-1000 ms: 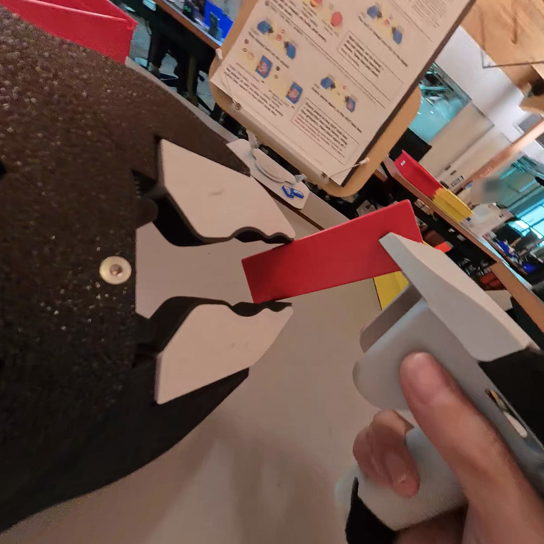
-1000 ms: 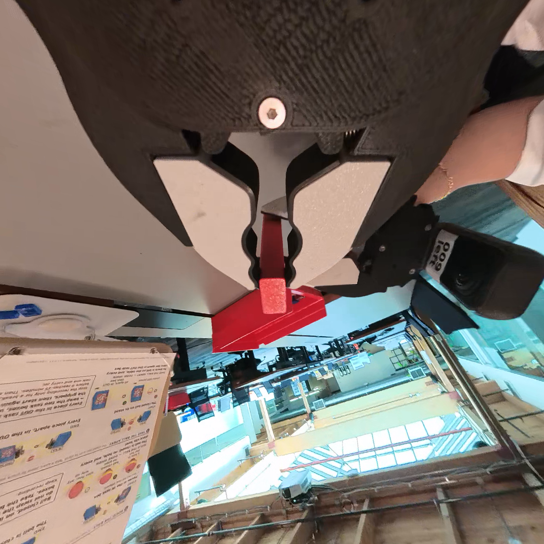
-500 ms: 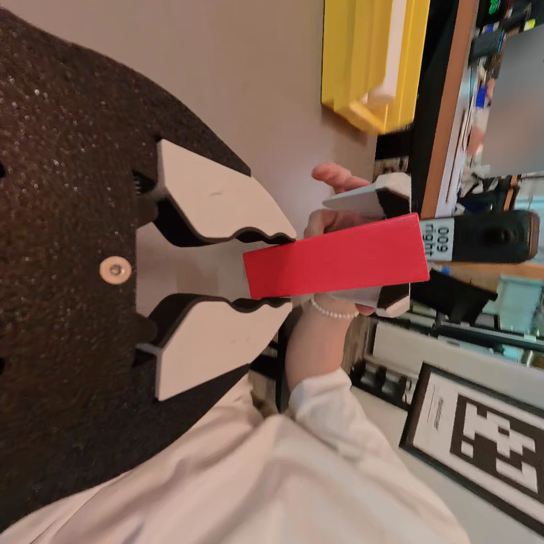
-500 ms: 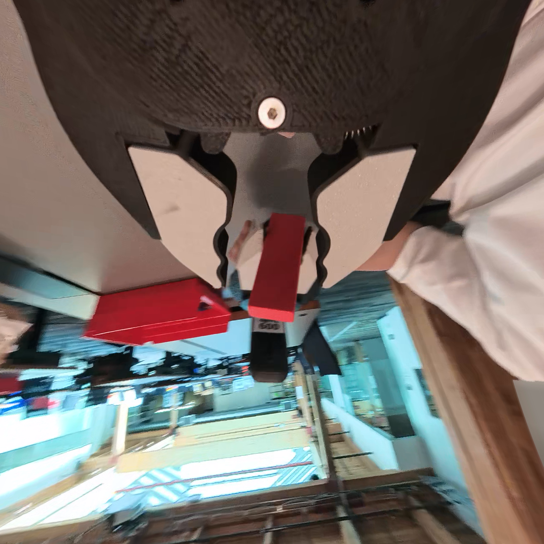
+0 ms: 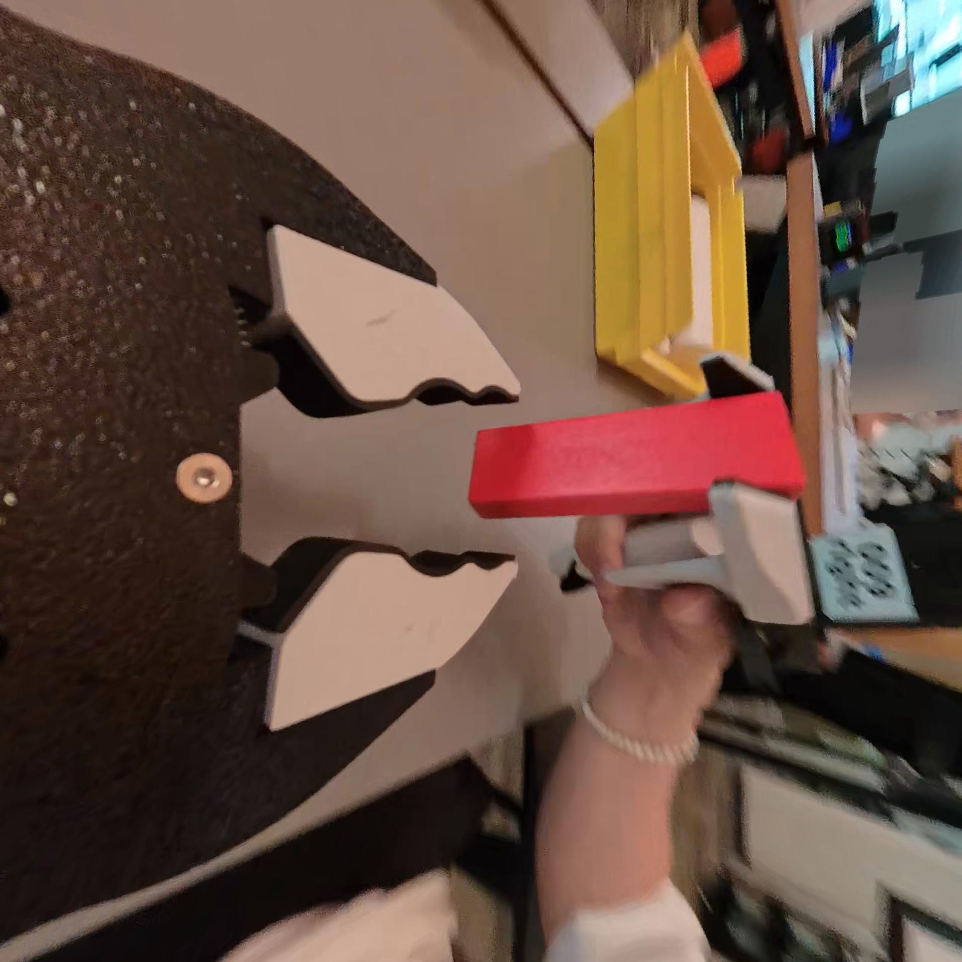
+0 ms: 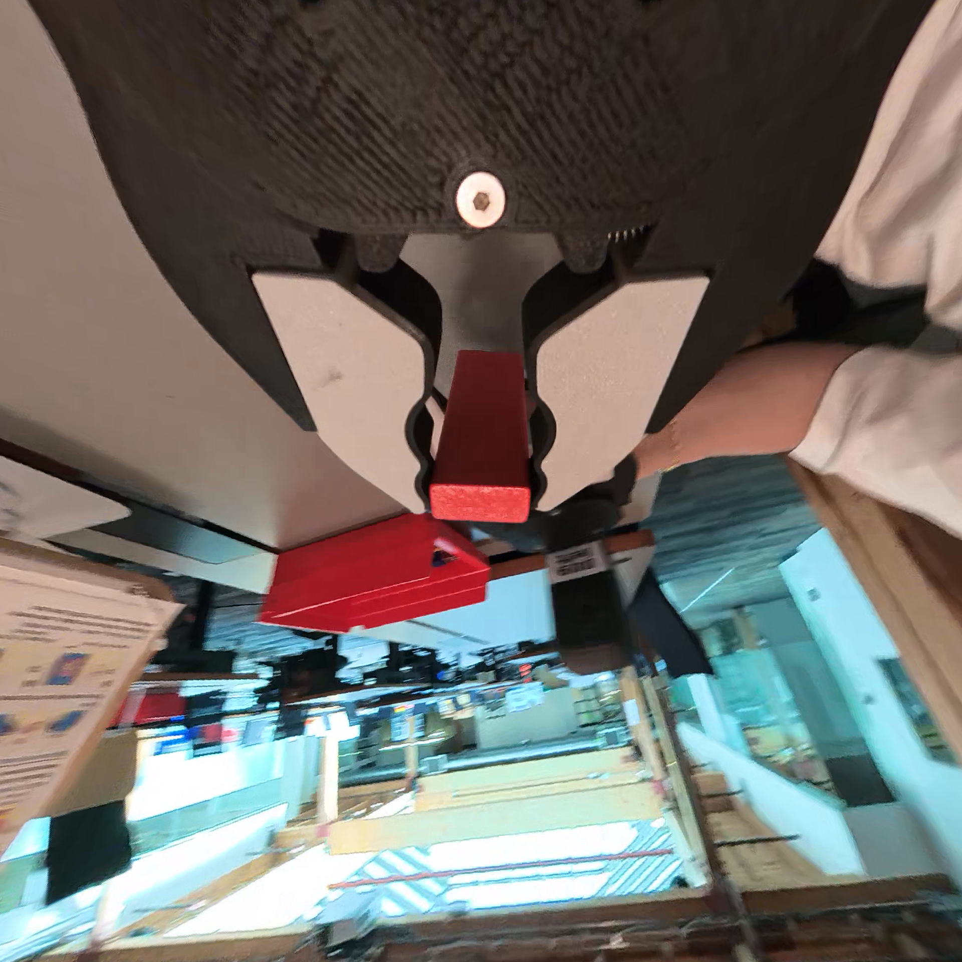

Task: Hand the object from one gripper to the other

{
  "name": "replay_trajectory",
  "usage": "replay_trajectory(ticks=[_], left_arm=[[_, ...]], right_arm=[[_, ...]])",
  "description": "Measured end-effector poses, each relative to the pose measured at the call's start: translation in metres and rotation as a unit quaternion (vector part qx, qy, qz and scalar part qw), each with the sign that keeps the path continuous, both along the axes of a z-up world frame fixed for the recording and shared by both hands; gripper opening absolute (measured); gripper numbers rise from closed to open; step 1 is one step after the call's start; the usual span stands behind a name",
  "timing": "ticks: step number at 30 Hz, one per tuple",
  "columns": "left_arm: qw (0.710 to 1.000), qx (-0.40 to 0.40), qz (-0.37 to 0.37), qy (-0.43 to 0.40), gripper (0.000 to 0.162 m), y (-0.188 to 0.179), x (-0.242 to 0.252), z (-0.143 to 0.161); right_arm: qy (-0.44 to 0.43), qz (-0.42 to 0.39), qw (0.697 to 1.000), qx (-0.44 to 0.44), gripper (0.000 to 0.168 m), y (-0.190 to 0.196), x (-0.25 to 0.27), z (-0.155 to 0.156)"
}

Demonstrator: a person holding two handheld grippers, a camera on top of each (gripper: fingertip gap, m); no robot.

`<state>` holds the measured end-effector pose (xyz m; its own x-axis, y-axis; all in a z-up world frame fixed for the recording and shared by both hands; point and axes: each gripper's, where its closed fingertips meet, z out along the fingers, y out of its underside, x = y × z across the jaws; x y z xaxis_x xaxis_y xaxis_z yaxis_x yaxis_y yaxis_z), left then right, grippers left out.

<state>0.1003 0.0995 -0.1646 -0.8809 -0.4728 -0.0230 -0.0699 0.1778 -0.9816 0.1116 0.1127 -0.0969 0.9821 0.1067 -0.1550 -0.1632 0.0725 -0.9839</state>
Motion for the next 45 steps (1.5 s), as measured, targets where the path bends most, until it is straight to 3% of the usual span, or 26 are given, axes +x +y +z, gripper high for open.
replay_trajectory(ticks=[2,7,11,14,18,22,25,29,32,36,39,41,45], left_arm=[[0.994,0.075,0.065,-0.048,0.059,0.005,0.012,-0.003],[0.952,0.157,0.184,-0.186,0.040,0.002,0.028,0.012],[0.931,0.138,0.219,-0.259,0.033,0.002,0.028,0.023],[0.930,0.075,0.221,-0.285,0.021,0.003,0.023,0.037],[0.921,0.058,0.227,-0.310,0.016,0.011,0.021,0.042],[0.941,0.039,0.197,-0.272,0.016,0.011,0.019,0.043],[0.969,-0.022,0.150,-0.194,0.016,0.012,0.015,0.049],[0.998,-0.051,0.016,-0.022,0.016,0.012,-0.003,0.041],[0.997,-0.019,-0.054,0.056,0.016,0.018,-0.020,0.024],[0.993,0.044,-0.075,0.084,0.016,0.022,-0.029,0.005],[0.990,0.062,-0.086,0.096,0.016,0.019,-0.033,-0.001],[0.990,0.077,-0.074,0.089,0.016,0.021,-0.030,-0.004],[1.000,0.010,-0.022,0.009,0.019,0.029,-0.016,0.023]], right_arm=[[0.018,-0.075,0.997,0.002,0.034,-0.001,0.020,0.001],[0.100,-0.145,0.984,0.034,0.034,-0.006,0.040,0.005],[0.174,-0.122,0.974,0.080,0.034,-0.014,0.042,0.017],[0.232,-0.088,0.963,0.106,0.034,-0.018,0.042,0.022],[0.271,-0.064,0.954,0.115,0.034,-0.014,0.041,0.019],[0.214,-0.049,0.970,0.106,0.038,-0.016,0.039,0.017],[0.113,-0.041,0.990,0.069,0.060,-0.020,0.035,0.013],[-0.043,-0.023,0.999,0.006,0.059,-0.027,0.021,0.000],[-0.076,0.061,0.994,-0.040,0.051,-0.029,-0.006,-0.014],[-0.087,0.097,0.986,-0.105,0.041,-0.025,-0.020,-0.036],[-0.110,0.123,0.974,-0.155,0.017,-0.023,-0.028,-0.055],[-0.117,0.121,0.970,-0.176,0.016,-0.021,-0.027,-0.062],[-0.091,0.099,0.983,-0.124,0.016,-0.014,-0.019,-0.046]])
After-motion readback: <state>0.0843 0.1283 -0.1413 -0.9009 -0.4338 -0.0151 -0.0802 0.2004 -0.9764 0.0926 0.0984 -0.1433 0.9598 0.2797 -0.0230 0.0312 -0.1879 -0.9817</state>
